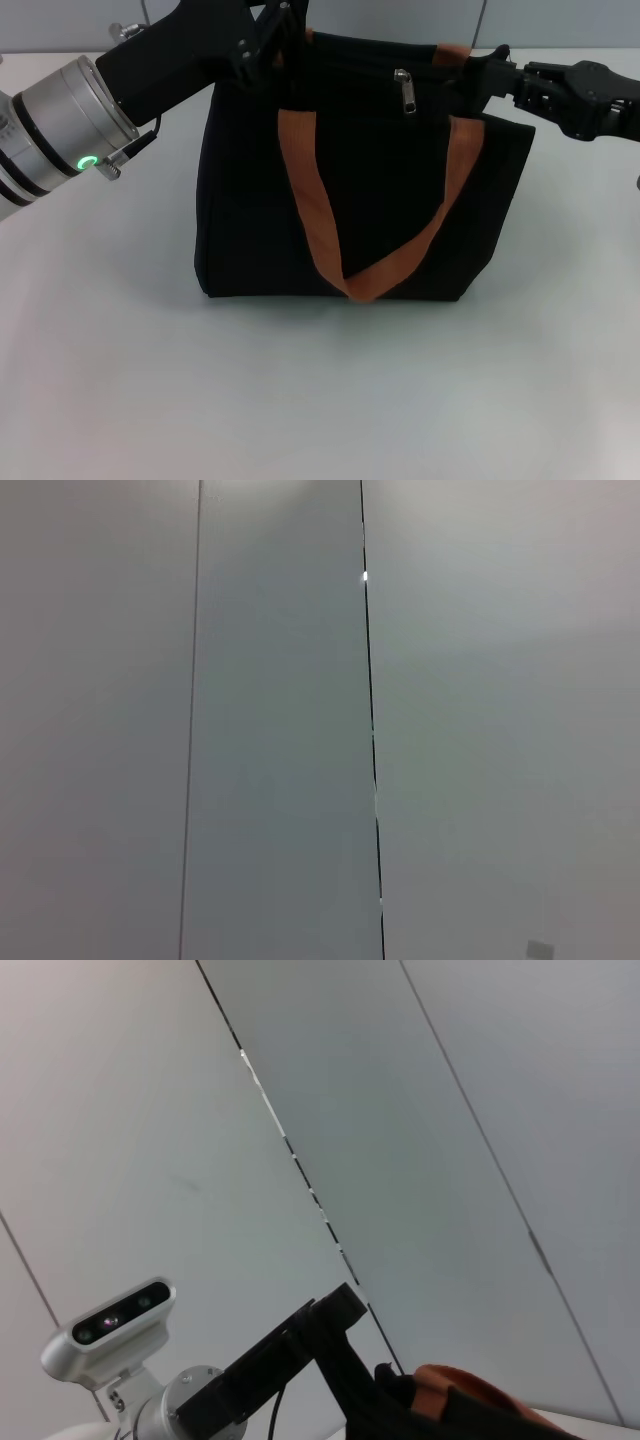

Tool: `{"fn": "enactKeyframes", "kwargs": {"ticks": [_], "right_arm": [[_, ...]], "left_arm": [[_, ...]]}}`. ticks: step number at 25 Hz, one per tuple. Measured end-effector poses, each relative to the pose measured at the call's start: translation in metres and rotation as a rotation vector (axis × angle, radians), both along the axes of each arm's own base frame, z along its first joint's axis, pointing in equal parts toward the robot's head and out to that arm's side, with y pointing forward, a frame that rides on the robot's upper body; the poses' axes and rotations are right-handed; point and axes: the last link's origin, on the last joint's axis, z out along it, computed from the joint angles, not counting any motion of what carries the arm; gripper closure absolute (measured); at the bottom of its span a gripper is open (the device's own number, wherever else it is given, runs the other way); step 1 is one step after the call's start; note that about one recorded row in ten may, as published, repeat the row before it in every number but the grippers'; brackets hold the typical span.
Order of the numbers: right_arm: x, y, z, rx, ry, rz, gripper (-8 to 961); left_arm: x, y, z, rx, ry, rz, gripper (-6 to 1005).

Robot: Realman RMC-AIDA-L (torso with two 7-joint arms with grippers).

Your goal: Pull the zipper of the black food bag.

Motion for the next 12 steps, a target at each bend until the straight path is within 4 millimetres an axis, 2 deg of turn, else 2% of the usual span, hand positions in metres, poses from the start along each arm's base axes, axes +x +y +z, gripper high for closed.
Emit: {"fn": "enactKeyframes", "kwargs": {"ticks": [4,10,12], "right_arm": [[-0.002,0.003,-0.005,-0.017,0.004,0.003,821],[-0.004,0.01,-0.016,-0.025,-0.011,-0.004,633],[-0.006,0.013,-0.023,-0.033,-0.034,-0.007,633]], "left_arm": [[0.001,-0.001,0.0,-0.003,-0.006,-0.006,980],[0.003,-0.004,0.001,-0.013,-0.022,-0.025,980],[0.003,-0.005,0.001,-0.014,-0.024,-0.028,979]]}}
